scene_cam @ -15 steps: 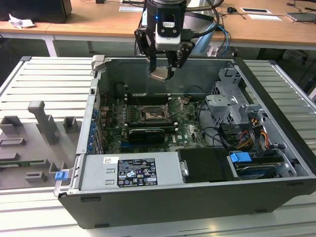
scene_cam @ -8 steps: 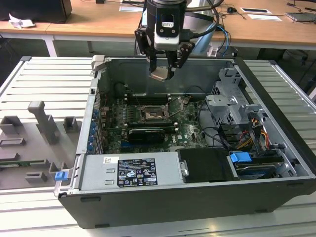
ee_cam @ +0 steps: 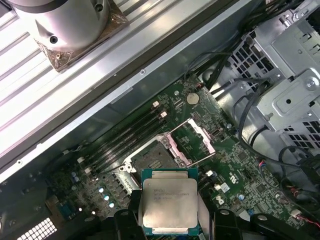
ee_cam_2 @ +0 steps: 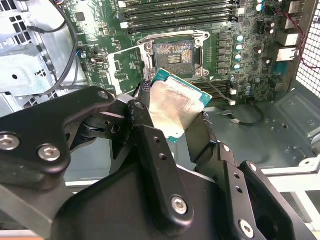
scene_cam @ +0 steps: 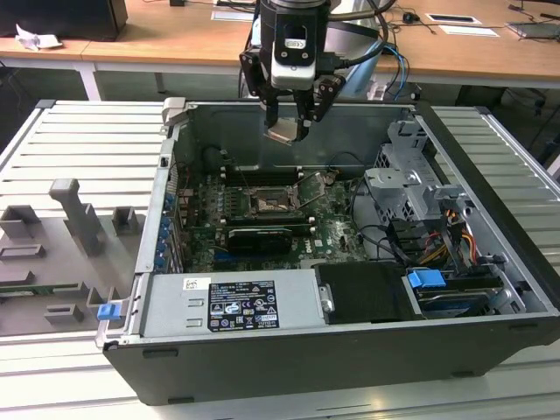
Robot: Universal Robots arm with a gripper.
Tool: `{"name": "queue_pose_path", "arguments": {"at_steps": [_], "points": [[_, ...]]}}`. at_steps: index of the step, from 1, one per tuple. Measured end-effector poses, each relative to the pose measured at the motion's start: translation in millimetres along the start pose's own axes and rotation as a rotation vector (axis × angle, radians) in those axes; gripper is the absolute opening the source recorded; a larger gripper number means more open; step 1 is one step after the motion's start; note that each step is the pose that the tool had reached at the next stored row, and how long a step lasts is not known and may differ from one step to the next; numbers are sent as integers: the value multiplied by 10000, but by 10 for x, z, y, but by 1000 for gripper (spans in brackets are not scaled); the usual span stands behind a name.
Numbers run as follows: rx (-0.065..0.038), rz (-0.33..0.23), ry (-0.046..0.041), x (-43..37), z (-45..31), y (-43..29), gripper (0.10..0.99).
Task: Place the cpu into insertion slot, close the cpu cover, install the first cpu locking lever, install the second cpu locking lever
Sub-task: 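Place the cpu into insertion slot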
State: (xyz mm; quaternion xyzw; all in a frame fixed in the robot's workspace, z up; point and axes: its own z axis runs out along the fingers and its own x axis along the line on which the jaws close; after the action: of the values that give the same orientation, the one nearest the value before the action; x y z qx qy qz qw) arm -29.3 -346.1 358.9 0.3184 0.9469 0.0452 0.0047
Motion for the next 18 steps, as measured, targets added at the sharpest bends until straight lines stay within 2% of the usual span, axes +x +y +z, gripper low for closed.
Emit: {"name": "queue_pose_path", "arguments": {"at_steps": [18], "points": [[-16, 776, -69, 0, 4, 0, 525]]}}
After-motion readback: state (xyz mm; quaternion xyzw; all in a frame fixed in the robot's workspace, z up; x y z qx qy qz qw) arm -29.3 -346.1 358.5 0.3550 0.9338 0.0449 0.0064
